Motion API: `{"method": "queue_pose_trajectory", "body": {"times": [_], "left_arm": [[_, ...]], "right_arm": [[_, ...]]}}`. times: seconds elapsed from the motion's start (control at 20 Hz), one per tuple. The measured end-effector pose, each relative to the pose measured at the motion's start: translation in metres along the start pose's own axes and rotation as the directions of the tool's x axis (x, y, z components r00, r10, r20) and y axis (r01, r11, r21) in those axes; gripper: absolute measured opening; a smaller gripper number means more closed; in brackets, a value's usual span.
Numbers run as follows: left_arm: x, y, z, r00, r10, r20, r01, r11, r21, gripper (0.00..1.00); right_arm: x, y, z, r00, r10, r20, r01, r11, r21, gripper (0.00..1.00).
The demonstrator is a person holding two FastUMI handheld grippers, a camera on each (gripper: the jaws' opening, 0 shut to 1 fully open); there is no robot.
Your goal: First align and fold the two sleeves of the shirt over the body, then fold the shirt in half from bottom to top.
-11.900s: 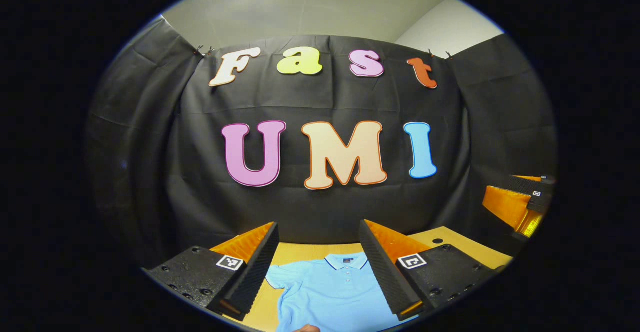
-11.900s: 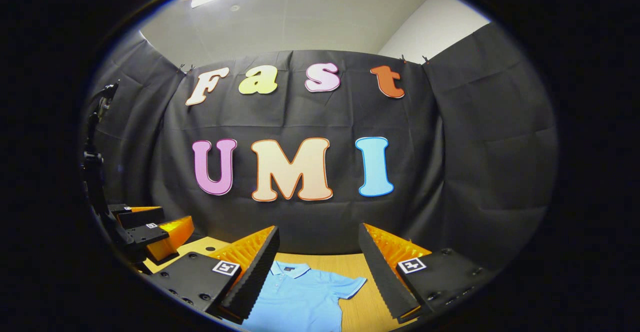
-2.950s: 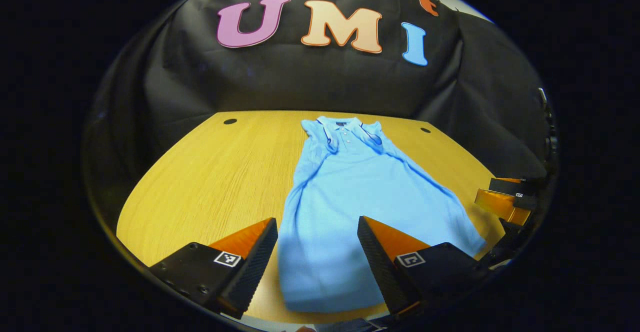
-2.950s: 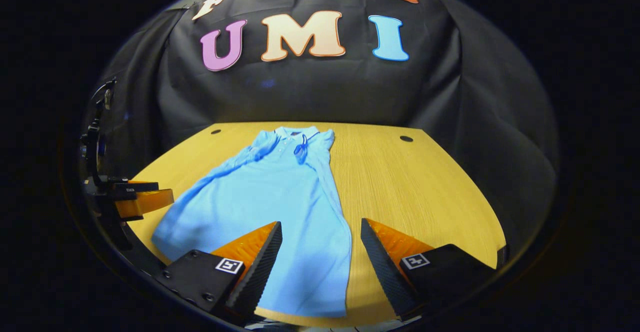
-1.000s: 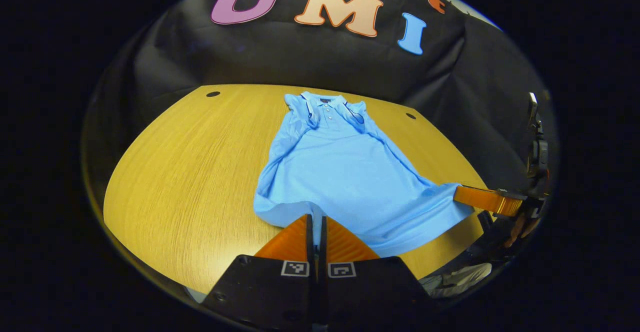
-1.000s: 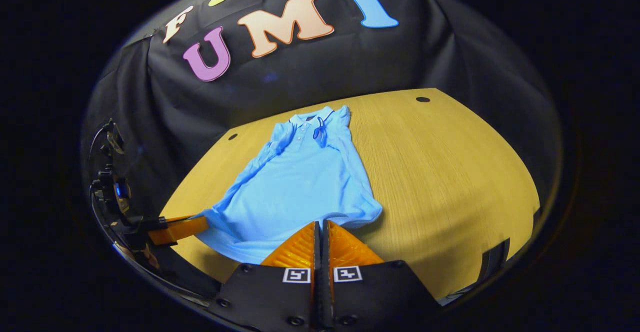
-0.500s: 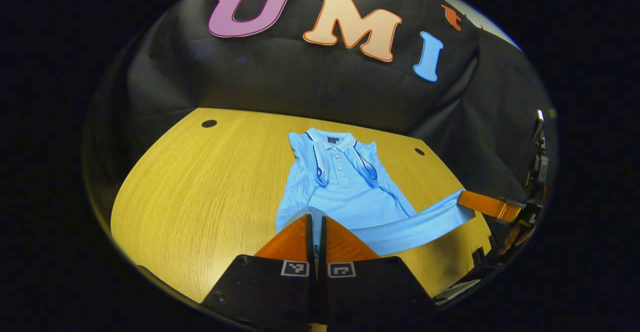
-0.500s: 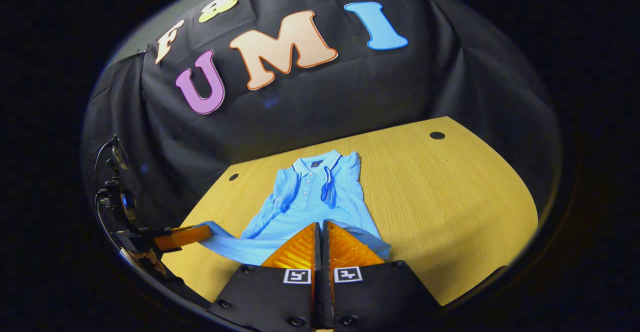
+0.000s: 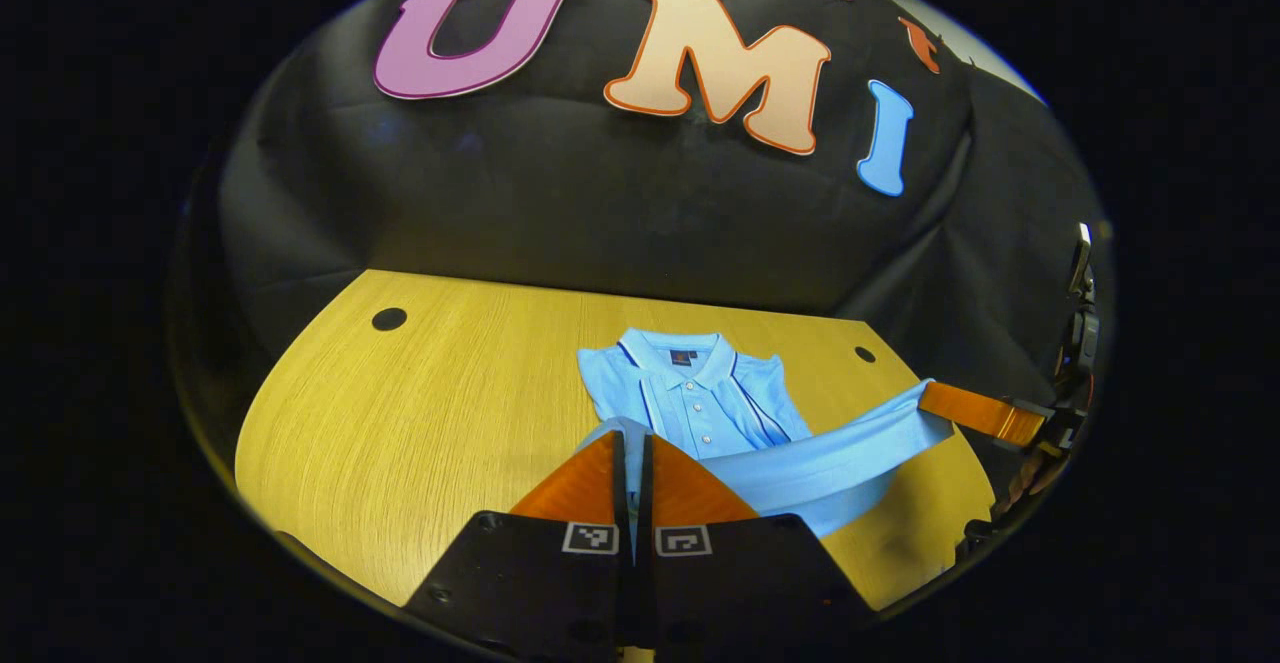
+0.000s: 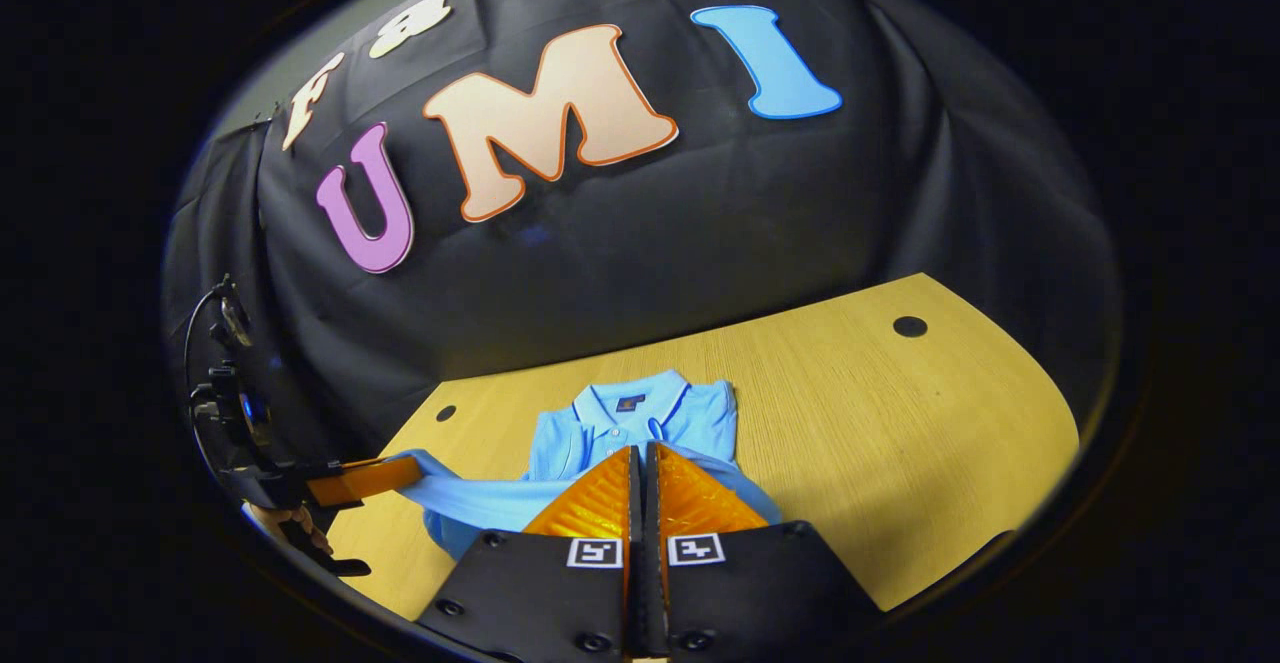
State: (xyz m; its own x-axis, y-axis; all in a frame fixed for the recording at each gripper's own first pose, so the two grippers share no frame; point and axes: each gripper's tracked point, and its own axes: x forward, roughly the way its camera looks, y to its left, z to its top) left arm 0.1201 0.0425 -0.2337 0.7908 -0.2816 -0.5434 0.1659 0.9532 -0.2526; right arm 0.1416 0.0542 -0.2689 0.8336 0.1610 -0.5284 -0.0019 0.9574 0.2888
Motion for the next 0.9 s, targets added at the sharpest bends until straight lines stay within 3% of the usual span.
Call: {"method": "queue_pose_trajectory", "body": {"times": [0.55, 0.8, 0.9], "left_arm": [[0.141, 0.026, 0.034, 1.000, 0.010, 0.020, -0.011, 0.998, 0.065, 0.00], [0.181, 0.038, 0.013, 0.999, 0.035, 0.004, -0.035, 0.995, 0.092, 0.00], [0.183, 0.045, 0.005, 0.998, 0.067, -0.012, -0.066, 0.994, 0.091, 0.07]], "right_arm": [[0.142, -0.036, 0.011, 0.995, -0.101, -0.001, 0.101, 0.995, 0.017, 0.02], [0.181, -0.051, -0.012, 0.986, -0.161, -0.033, 0.162, 0.987, 0.022, 0.03], [0.183, -0.053, -0.015, 0.984, -0.178, -0.026, 0.178, 0.984, -0.002, 0.02]]}}
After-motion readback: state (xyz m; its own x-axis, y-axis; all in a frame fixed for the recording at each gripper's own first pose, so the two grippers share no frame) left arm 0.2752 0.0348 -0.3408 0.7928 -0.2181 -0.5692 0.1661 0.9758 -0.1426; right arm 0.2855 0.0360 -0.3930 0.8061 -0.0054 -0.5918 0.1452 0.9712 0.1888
